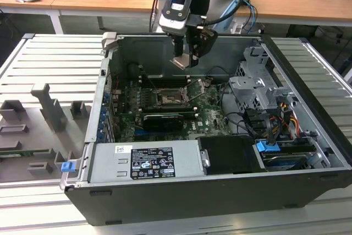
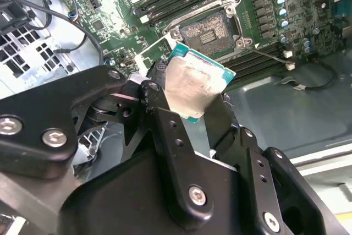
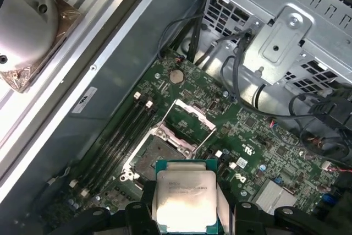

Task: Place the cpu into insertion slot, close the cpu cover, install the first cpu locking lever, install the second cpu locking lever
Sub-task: 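Place the cpu into insertion slot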

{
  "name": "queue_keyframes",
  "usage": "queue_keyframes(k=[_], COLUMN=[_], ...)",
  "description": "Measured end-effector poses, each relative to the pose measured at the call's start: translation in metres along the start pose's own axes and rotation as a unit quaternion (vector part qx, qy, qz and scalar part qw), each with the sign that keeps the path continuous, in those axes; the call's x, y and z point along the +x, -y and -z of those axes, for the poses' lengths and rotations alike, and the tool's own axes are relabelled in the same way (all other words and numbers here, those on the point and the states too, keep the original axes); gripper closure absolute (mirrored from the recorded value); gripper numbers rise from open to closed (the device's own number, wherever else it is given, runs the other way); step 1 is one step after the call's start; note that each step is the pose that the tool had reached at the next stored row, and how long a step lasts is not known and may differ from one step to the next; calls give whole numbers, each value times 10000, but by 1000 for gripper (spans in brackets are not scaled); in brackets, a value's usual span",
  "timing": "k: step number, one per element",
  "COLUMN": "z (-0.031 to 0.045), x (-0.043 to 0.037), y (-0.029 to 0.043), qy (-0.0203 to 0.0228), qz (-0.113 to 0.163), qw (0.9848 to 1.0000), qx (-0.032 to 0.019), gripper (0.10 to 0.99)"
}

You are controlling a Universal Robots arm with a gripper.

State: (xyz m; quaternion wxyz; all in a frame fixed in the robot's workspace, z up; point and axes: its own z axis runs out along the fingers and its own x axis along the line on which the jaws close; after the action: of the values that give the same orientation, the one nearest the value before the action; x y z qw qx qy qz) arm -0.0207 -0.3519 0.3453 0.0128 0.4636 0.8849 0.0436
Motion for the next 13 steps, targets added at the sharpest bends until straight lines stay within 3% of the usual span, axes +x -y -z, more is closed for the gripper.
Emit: queue_keyframes(k=[9, 13], z=[-13, -20], x=[0, 0], y=[1, 2], qy=[39, 62], qz=[-440, -692], qw=[9990, 9976], qx=[-8, -12], gripper=[565, 565])
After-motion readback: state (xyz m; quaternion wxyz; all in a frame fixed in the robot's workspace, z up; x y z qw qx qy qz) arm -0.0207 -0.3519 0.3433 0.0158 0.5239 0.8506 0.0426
